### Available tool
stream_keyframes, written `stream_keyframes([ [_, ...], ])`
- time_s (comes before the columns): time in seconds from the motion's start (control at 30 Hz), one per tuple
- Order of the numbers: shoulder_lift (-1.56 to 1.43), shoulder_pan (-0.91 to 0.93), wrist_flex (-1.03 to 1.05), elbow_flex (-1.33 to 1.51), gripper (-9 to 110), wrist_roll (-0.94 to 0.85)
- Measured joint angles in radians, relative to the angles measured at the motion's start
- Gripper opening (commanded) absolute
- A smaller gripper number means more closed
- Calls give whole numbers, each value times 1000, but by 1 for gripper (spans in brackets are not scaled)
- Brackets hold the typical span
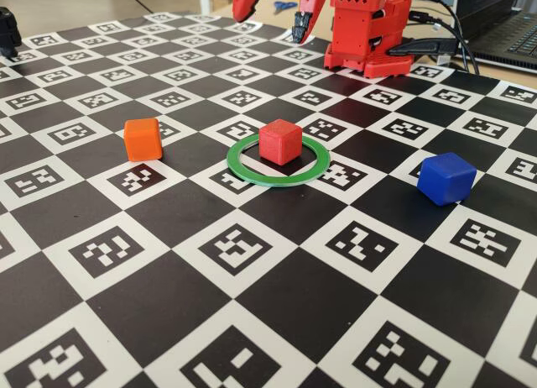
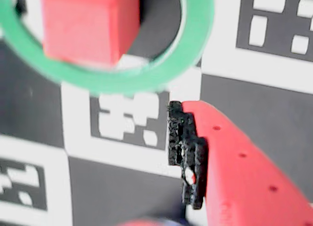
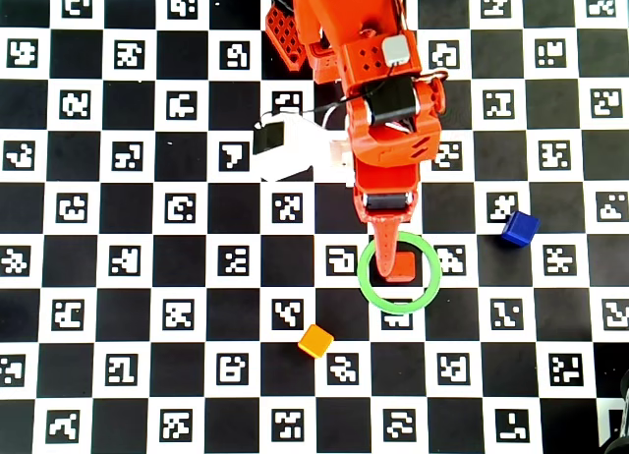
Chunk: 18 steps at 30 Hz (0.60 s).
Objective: Grab the red cube then put it in the green circle then put the blue cube on top and finally the orange cube on top
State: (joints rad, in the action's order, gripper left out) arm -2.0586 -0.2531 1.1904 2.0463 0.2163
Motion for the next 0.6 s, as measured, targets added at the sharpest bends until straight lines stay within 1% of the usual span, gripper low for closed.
stream_keyframes([
  [0.33,-48,-206,35,-5,40,-23],
  [0.6,-15,-382,60,-103,40,-64],
])
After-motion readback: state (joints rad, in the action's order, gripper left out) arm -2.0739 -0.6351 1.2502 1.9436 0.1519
